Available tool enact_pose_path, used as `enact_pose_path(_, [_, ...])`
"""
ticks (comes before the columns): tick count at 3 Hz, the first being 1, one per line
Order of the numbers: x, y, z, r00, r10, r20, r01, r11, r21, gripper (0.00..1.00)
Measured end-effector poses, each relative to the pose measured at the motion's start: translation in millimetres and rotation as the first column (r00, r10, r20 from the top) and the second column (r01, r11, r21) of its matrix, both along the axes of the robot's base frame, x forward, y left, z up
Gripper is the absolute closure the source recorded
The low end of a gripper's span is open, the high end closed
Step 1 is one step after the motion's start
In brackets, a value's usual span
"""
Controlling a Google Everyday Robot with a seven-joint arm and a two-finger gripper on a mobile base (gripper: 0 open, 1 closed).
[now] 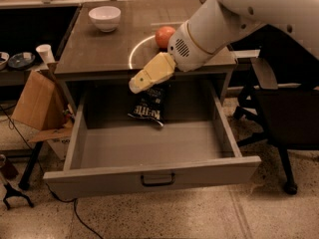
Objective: Pick blue chip bag from top drawer and place on counter
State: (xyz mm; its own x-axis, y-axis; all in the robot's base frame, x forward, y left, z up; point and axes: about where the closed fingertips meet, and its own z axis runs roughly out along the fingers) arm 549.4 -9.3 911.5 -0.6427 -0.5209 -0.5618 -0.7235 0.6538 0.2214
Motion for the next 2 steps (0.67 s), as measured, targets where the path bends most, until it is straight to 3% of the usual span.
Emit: enact_pose_path(2, [-1.4,-0.9,2.8,0.9999,-0.013,0.009,0.013,1.000,-0.006,0.00])
